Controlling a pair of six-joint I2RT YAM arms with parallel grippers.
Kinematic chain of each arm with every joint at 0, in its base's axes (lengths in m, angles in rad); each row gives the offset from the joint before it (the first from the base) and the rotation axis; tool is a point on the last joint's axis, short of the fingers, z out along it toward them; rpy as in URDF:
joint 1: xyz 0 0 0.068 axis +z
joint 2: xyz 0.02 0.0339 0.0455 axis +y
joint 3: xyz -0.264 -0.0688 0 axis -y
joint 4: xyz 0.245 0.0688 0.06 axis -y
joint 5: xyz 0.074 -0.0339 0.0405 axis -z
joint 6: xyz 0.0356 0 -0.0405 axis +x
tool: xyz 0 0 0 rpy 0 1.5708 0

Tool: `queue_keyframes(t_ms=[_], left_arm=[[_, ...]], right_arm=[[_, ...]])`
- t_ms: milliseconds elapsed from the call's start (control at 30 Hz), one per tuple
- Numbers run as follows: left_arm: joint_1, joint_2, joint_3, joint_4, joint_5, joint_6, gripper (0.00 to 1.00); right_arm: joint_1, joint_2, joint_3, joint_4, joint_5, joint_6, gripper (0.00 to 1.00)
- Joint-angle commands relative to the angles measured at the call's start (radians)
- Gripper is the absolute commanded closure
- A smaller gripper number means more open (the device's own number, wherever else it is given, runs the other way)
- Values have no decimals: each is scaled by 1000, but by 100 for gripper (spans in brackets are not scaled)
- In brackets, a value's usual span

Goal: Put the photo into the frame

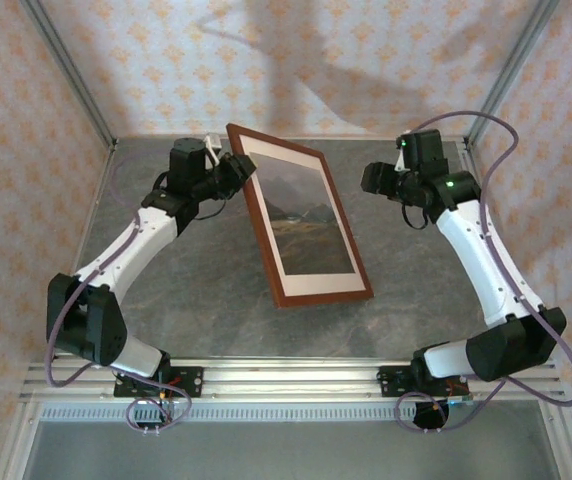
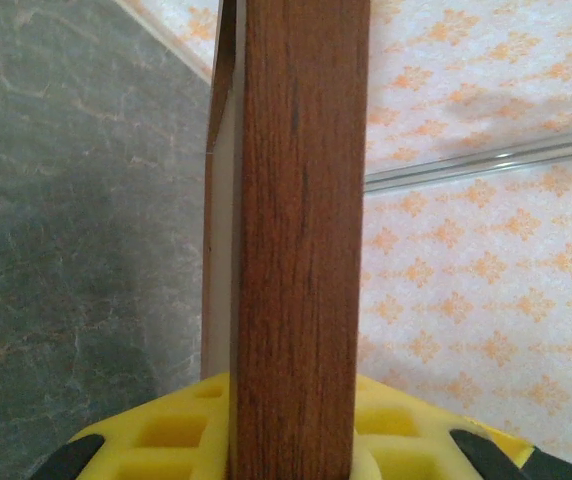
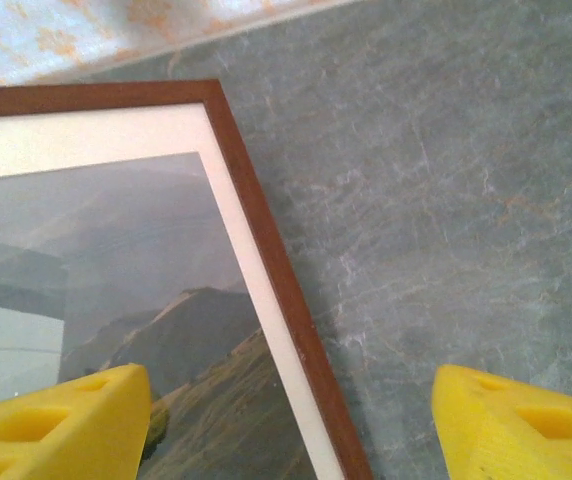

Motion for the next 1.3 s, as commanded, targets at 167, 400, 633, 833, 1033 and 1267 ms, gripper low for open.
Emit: queue_keyframes(t_ms=[167,400,633,833,1033,1267], left_arm=[[39,39,-69,268,95,-91,100],[62,128,-143,342,107,-111,91],[88,232,-175,340,85,-71,73],[109,354,-168,381,87,-62,61],[125,449,-130,367,84,-36,49],[150,448,-95,241,43,83,32]], right_arm=[[6,43,-98,25,8,5,23],[0,84,-218,164,-89,41,19],[-29,214,-288,250,-167,59,16],[-59,283,-303,271,-155,43,15],[-92,345,-316,267,-182,28,13],[-93,360,-358,270,-217,28,12]])
